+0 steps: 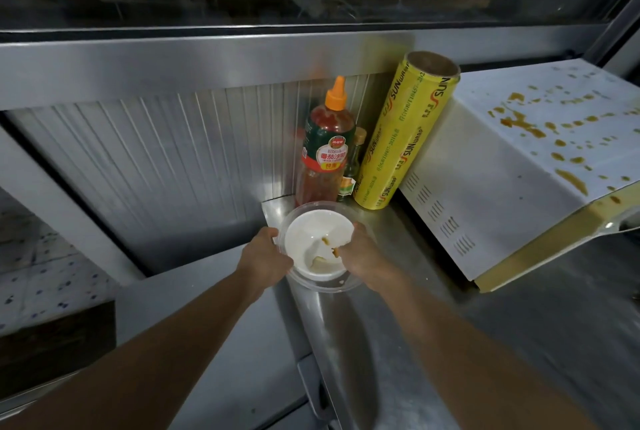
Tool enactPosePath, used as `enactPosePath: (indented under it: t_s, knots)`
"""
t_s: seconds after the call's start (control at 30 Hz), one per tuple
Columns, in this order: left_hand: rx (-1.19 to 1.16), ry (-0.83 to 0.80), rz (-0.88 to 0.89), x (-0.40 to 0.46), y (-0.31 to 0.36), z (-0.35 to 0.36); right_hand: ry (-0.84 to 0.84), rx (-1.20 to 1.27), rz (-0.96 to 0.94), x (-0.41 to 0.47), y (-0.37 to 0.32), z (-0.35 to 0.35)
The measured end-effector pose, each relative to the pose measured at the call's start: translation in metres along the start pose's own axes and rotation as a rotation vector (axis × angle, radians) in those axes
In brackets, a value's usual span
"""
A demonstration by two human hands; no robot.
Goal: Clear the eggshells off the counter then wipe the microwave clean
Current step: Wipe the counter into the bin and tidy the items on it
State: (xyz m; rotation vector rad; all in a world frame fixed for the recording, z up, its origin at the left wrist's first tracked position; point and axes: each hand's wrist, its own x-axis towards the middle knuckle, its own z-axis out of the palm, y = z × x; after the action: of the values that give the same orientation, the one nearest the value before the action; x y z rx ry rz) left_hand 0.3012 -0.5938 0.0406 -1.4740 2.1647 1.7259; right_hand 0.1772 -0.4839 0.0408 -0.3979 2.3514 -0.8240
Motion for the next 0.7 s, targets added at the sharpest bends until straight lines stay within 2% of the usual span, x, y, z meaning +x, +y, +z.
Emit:
enactPosePath:
  t_s: [0.13,0.3,0.5,0.63,0.7]
  knots:
    - [0.012,-0.014,0.016,-0.001,-0.002,0.001,-0.032,-0.087,0.051,-0.003,-0.005,-0.002]
    - [0.054,-0.04,0.062,-0.009,-0.004,-0.003,-0.003,-0.111,0.009,-0.02,-0.012,-0.012]
    - [0.114,0.024,0.169,-0.038,0.0,-0.016,0.081,-0.102,-0.127,-0.07,-0.008,-0.042]
    - [0.129,-0.001,0.271,-0.069,0.011,-0.019,0.187,-0.034,-0.265,-0.118,0.007,-0.066]
    - [0.136,-0.027,0.311,-0.086,0.016,-0.015,0.204,-0.075,-0.189,-0.142,0.017,-0.077]
